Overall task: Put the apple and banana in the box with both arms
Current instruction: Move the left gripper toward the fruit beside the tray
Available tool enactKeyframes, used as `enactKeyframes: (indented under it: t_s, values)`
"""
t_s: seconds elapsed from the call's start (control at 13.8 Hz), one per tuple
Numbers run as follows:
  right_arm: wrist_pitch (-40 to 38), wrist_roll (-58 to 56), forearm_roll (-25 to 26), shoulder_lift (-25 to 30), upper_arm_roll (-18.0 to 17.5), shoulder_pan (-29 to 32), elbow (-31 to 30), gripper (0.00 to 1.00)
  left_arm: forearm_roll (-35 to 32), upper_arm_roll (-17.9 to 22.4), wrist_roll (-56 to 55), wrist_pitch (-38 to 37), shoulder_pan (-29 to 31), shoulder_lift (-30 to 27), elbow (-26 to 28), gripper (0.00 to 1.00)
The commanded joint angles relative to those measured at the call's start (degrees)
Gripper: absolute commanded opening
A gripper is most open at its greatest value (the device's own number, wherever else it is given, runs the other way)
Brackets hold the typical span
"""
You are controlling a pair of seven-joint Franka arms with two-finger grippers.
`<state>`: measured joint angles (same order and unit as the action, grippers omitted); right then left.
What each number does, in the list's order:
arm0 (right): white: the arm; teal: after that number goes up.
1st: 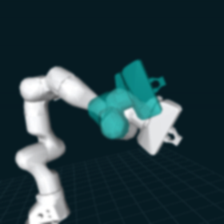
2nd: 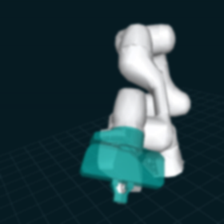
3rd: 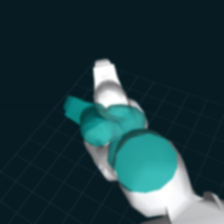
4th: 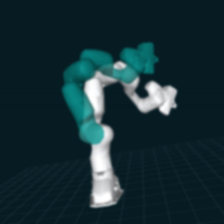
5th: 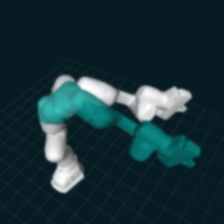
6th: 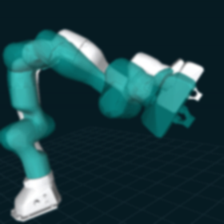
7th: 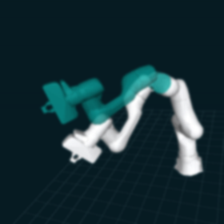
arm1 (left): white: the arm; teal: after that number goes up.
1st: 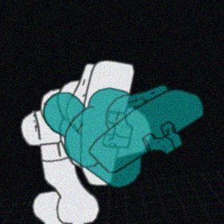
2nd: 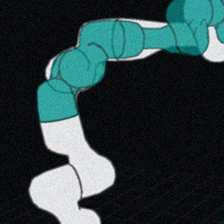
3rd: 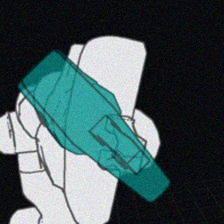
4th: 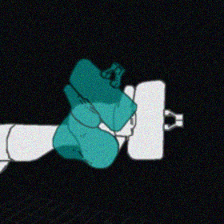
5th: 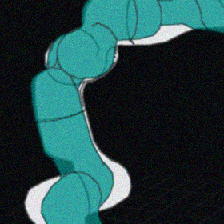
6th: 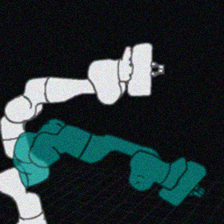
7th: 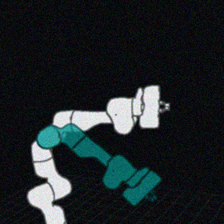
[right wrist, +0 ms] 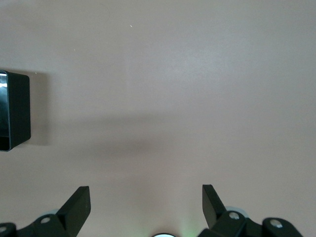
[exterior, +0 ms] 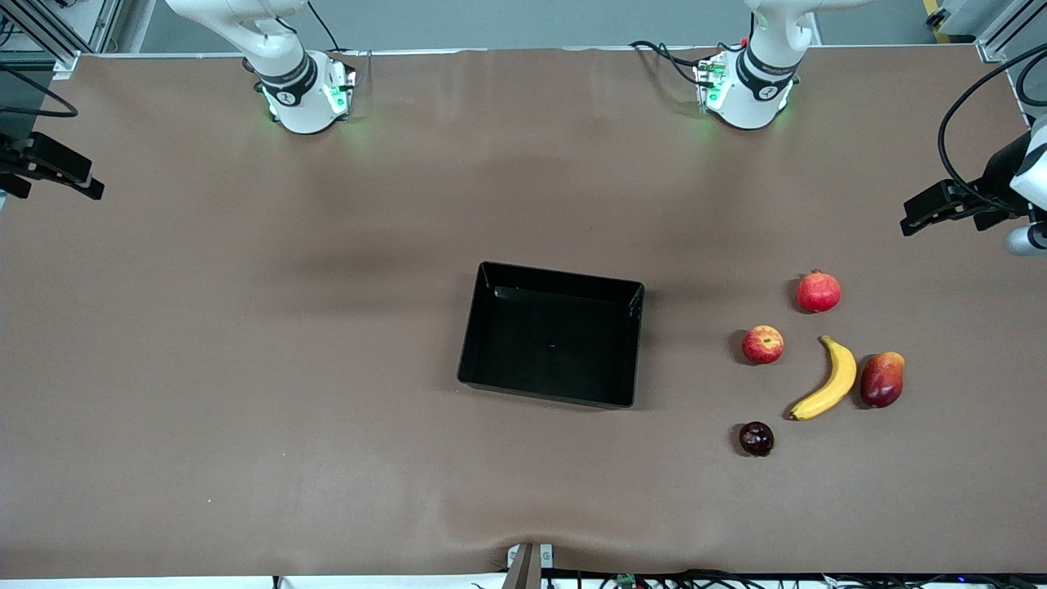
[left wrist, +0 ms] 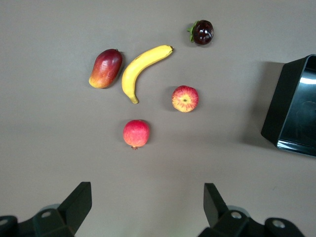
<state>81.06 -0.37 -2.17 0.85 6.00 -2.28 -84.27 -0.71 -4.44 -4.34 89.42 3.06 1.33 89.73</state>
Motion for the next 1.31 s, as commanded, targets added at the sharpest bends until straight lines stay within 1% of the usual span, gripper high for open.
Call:
enactKeyframes:
  t_s: [0.0, 0.15, 0.58, 0.94, 1.23]
  values:
    - [-0.55, 0.55, 0.59, 0.47, -0.91, 1.05, -0.01, 1.00, 0.88, -0.40, -0.41, -0.47, 0.01, 0.25, -0.70, 1.00]
    - [-0.03, 0.90, 0.50, 0.47, -0.82, 1.14, 0.25, 1.00, 0.80, -0.49, -0.32, -0.47, -0.07, 0.25, -0.96, 1.00]
    - [0.32, 0.90, 0.67, 0.29, -0.99, 0.88, 0.34, 1.00, 0.27, -2.42, -1.11, -0.21, -0.07, 0.34, -1.23, 1.00]
    - [0.15, 0.81, 0.76, 0.29, -0.64, 1.31, 0.87, 1.00, 0.27, -2.51, -1.11, -0.03, -0.07, 0.34, -1.84, 1.00]
    - [0.15, 0.81, 0.76, 0.29, -0.64, 1.40, 0.87, 1.00, 0.27, -2.51, -1.02, -0.12, 0.28, 0.43, -1.23, 1.00]
